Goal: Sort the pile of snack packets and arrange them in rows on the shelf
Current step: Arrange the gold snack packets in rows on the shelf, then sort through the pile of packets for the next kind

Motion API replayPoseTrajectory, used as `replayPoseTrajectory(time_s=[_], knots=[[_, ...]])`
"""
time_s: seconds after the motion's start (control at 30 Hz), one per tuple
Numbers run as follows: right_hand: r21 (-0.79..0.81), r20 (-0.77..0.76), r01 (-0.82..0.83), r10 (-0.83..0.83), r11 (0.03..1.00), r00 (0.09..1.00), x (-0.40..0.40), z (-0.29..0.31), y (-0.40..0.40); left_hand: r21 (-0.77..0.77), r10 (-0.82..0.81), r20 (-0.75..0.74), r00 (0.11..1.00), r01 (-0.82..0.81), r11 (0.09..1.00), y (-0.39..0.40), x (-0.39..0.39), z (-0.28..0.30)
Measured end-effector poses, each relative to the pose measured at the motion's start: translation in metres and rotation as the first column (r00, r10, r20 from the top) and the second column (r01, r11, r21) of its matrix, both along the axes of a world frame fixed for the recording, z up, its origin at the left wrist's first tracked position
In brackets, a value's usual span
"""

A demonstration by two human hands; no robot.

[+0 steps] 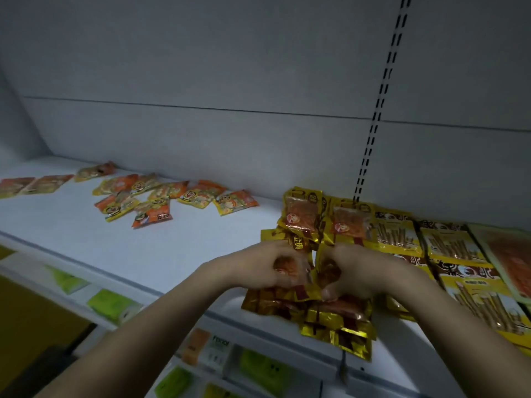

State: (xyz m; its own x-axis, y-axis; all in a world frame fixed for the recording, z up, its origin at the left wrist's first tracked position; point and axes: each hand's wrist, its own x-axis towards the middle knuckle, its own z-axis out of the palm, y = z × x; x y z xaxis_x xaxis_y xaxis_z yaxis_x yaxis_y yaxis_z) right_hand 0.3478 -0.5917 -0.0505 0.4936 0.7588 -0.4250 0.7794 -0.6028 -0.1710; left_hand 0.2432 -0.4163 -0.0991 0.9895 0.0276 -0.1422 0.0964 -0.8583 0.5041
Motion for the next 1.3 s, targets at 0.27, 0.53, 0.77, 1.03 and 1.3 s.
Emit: replayPoseTrajectory(time_s=[0.27, 0.53, 0.77, 1.03, 1.3], knots=[[0.321, 0.181, 0.096, -0.161, 0.942, 0.97, -0.016, 0.024, 0.034, -0.078, 0.032, 0.14, 0.99, -0.021, 0.997, 0.025, -0.012, 0.024], [0.567, 0.029, 0.096, -0.136, 0.818, 0.99, -0.121, -0.026, 0.21, -0.199, 0.37, 0.237, 0.899, -0.328, 0.924, 0.179, -0.155, 0.002], [0.623, -0.037, 0.181, -0.203, 0.761, 0.979, -0.179, -0.07, 0.313, -0.312, 0.58, 0.233, 0.781, -0.505, 0.805, 0.291, -0.249, -0.025], [0.639, -0.095, 0.415, -0.468, 0.648, 0.878, -0.14, -0.086, 0.375, -0.28, 0.671, 0.328, 0.665, -0.61, 0.741, 0.336, -0.194, -0.039], [0.642, -0.51, 0.531, -0.21, 0.553, 0.834, -0.091, -0.08, 0.43, -0.11, 0.557, 0.331, 0.762, -0.555, 0.824, 0.395, -0.144, -0.052]])
